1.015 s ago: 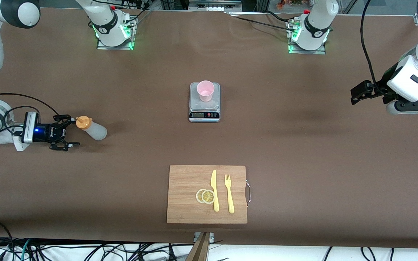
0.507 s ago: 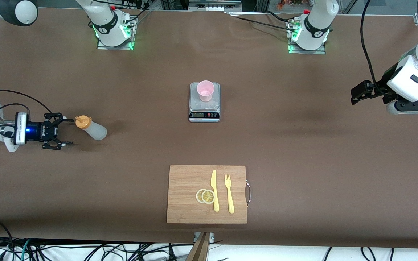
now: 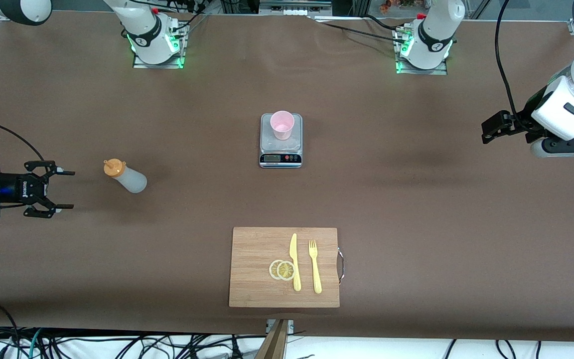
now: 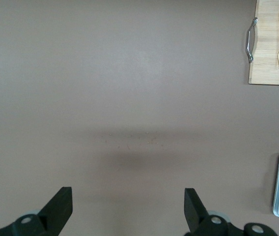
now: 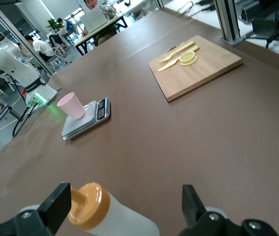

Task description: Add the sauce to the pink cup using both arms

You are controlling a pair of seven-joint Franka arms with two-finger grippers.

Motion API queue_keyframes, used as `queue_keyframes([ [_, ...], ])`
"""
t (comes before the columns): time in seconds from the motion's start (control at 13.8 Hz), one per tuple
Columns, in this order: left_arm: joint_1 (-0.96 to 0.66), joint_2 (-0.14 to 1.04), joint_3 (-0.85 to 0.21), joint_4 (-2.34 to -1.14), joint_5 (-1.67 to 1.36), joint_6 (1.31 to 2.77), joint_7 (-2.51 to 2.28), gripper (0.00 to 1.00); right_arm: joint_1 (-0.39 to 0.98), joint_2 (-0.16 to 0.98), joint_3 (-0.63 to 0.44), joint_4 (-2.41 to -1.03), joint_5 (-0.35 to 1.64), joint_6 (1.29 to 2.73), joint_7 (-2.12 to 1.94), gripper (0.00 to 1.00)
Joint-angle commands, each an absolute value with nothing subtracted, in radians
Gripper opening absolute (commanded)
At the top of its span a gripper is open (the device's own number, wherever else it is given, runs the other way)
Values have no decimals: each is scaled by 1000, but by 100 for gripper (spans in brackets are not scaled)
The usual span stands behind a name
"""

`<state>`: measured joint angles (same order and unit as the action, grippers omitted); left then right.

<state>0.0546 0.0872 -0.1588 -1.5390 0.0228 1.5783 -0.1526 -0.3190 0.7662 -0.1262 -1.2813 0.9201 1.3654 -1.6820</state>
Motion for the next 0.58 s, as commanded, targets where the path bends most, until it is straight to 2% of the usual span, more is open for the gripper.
queue_keyframes([
  [0.0, 58, 98, -164, -1511, 21, 1565, -147, 100, -263, 735, -133, -1218, 844, 1358, -1460, 100],
  [0.51, 58, 98, -164, -1511, 21, 1565, -147, 100, -74, 583, -132, -1163, 592, 1407, -932, 100],
])
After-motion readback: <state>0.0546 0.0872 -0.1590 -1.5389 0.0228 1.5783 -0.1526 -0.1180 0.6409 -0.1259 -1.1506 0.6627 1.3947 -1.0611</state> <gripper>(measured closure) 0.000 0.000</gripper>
